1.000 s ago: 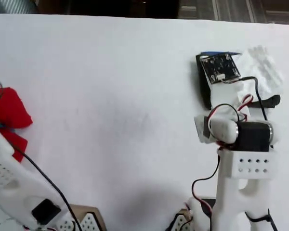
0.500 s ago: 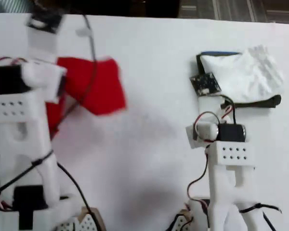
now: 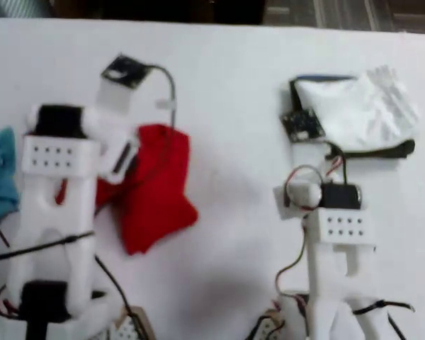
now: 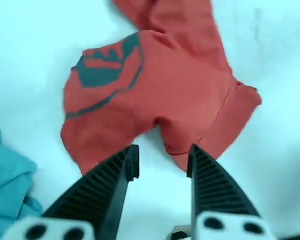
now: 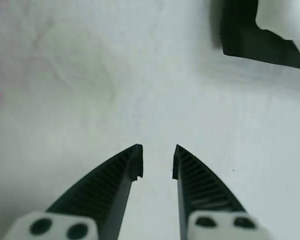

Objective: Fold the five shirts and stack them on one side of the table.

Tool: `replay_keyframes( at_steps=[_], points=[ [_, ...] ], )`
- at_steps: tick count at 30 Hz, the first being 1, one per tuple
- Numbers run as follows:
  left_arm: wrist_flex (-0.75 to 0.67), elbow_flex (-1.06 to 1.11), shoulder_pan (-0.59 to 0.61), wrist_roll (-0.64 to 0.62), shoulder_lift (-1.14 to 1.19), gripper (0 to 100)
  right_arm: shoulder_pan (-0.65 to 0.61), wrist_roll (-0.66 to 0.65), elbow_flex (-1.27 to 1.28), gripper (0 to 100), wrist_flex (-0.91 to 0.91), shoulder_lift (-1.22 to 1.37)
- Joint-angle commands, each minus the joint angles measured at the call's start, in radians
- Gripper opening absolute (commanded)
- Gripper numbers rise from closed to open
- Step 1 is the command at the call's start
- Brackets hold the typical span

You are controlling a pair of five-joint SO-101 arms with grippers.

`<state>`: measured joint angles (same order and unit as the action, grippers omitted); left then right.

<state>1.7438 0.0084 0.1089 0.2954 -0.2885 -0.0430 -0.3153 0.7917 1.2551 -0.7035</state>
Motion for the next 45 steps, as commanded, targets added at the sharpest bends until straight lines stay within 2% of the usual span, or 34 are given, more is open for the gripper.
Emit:
replay_keyframes(
  at_steps=[1, 5, 13, 18, 26, 33, 38, 40, 43, 45],
  points=[
    [0.009, -0.062, 0.058, 0.043, -0.052, 18, -0.008, 0.002, -0.009, 10.6, -0.015, -0.035],
    [0.034, -0.062, 0.147, 0.166, -0.058, 18, -0.064, 0.005, -0.012, 10.7, -0.024, -0.035],
    [0.026, -0.070, 0.575, 0.293, -0.075, 18, -0.441, 0.005, -0.072, 10.8, -0.134, -0.012],
    [-0.023, -0.061, 0.819, 0.385, -0.068, 18, -0.627, 0.005, -0.258, 10.9, -0.134, 0.177],
    [-0.138, -0.021, 1.051, 0.445, -0.068, 18, -0.852, 0.031, -0.749, 11.5, 0.022, 0.610],
    [-0.172, 0.104, 1.154, 0.503, -0.068, 18, -0.868, 0.089, -1.016, 23.3, 0.048, 0.974],
    [-0.172, 0.127, 1.168, 0.523, -0.069, 18, -0.863, 0.086, -1.151, 24.2, 0.048, 1.176],
    [-0.172, 0.122, 1.163, 0.520, -0.069, 18, -0.831, 0.081, -1.185, 19.6, 0.048, 1.234],
    [-0.172, 0.119, 1.162, 0.520, -0.069, 18, -0.710, 0.081, -1.250, 1.3, 0.048, 1.293],
    [-0.172, 0.125, 1.162, 0.520, -0.068, 18, -0.605, 0.081, -1.292, 4.4, 0.068, 1.302]
  ],
)
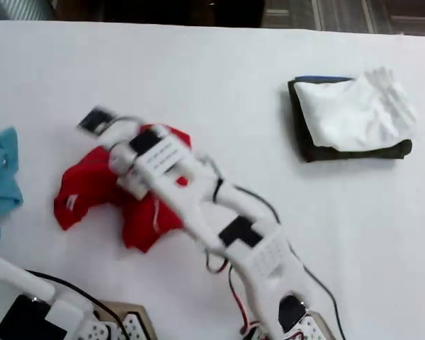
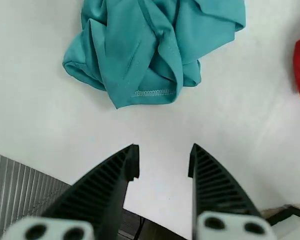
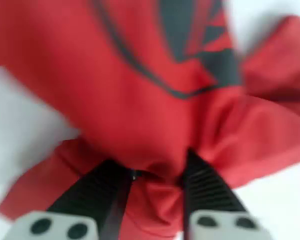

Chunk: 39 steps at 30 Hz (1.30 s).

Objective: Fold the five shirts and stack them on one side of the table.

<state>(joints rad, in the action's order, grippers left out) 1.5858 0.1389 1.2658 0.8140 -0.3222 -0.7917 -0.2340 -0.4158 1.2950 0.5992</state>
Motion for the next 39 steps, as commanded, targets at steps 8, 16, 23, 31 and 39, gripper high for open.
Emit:
replay_keyframes(
  at_steps=[8, 16, 23, 31, 39],
  points=[
    [-0.029, -0.004, -0.044, -0.003, -0.034, 18, 0.452, -0.095, -0.388, 2.2, 0.217, 0.007],
    [-0.026, -0.004, -0.068, -0.003, -0.034, 18, 0.510, -0.210, -0.548, 21.7, 0.315, 0.001],
    [-0.020, -0.004, -0.064, -0.002, -0.034, 18, 0.437, -0.126, -0.712, 24.8, 0.355, 0.004],
    [-0.020, -0.004, -0.104, -0.006, -0.032, 18, 0.065, -0.020, -0.574, 23.7, 0.360, 0.025],
    [-0.026, -0.004, -0.107, -0.006, -0.032, 18, -0.039, -0.018, -0.549, 23.8, 0.219, 0.217]
  ],
)
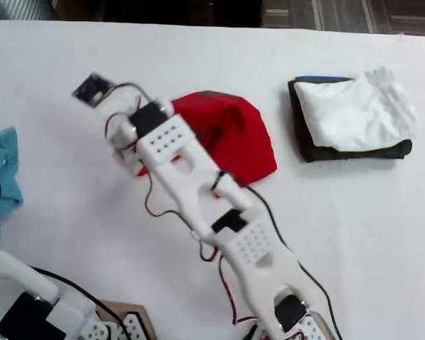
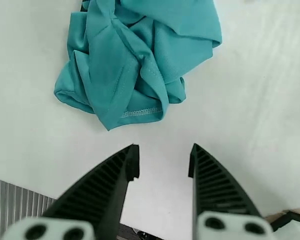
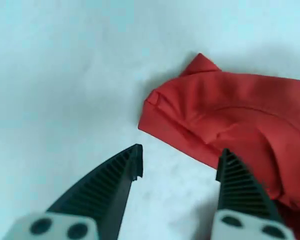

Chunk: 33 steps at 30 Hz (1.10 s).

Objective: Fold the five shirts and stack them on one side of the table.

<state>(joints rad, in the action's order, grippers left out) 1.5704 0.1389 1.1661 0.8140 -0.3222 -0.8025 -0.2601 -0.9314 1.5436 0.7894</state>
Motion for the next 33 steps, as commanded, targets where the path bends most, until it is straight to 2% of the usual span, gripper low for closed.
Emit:
replay_keyframes(
  at_steps=[1, 6, 14, 16, 19, 21, 23, 29, 33],
  points=[
    [-0.008, -0.004, -0.008, -0.006, -0.032, 18, -0.039, 0.008, -0.055, 23.8, -0.033, 0.054],
    [-0.005, -0.004, -0.006, -0.006, -0.032, 18, -0.056, 0.000, -0.149, 23.8, -0.033, 0.186],
    [-0.003, -0.004, 0.031, -0.006, -0.034, 18, 0.058, -0.002, -0.299, 23.5, -0.035, 0.351],
    [-0.003, -0.004, 0.031, -0.006, -0.034, 18, 0.091, -0.002, -0.345, 18.6, -0.030, 0.367],
    [-0.003, -0.002, 0.025, -0.008, -0.034, 18, 0.147, 0.005, -0.414, 0.1, -0.030, 0.377],
    [-0.003, -0.002, 0.023, -0.008, -0.034, 18, 0.177, 0.006, -0.451, 4.5, -0.016, 0.374],
    [-0.003, -0.002, 0.023, -0.008, -0.034, 18, 0.199, 0.006, -0.502, 1.3, 0.013, 0.374],
    [-0.017, 0.074, 0.021, -0.003, -0.034, 18, 0.209, 0.000, -0.753, 1.9, 0.177, 0.367],
    [-0.078, 0.143, 0.021, -0.005, -0.034, 18, 0.206, 0.008, -0.715, 1.9, 0.225, 0.243]
  ],
)
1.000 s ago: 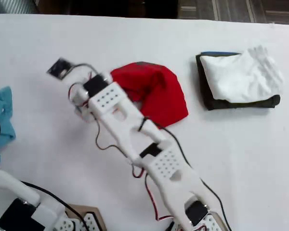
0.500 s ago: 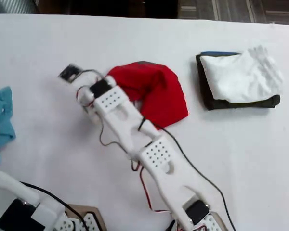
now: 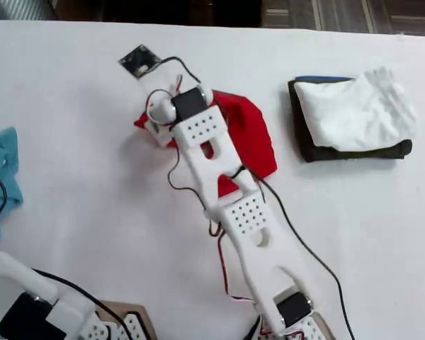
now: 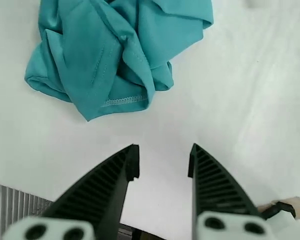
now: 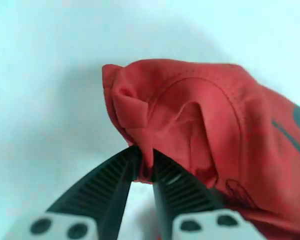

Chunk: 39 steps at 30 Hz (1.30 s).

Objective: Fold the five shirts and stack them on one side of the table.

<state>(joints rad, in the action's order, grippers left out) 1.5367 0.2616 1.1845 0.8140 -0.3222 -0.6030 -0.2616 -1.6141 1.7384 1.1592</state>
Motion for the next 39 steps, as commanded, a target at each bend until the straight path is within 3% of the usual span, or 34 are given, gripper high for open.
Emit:
replay_keyframes(
  at_steps=[1, 14, 23, 30, 36, 39],
  points=[
    [-0.060, 0.035, 0.003, -0.005, -0.034, 18, 0.007, 0.009, -0.043, 1.9, 0.030, -0.159],
    [-0.098, 0.081, -0.061, -0.011, -0.034, 18, -0.073, 0.002, 0.199, 1.9, 0.031, -0.779],
    [-0.098, 0.081, -0.155, -0.118, -0.034, 18, -0.081, -0.002, 0.419, 1.9, 0.031, -1.173],
    [-0.077, 0.081, -0.301, -0.204, -0.034, 18, 0.124, -0.074, 0.626, 1.9, 0.031, -1.362],
    [-0.054, 0.111, -0.514, -0.261, -0.034, 19, 0.321, -0.164, 0.760, 1.9, 0.030, -1.454],
    [-0.052, 0.197, -0.680, -0.262, -0.034, 19, 0.375, -0.170, 0.839, 1.9, 0.030, -1.466]
  ],
)
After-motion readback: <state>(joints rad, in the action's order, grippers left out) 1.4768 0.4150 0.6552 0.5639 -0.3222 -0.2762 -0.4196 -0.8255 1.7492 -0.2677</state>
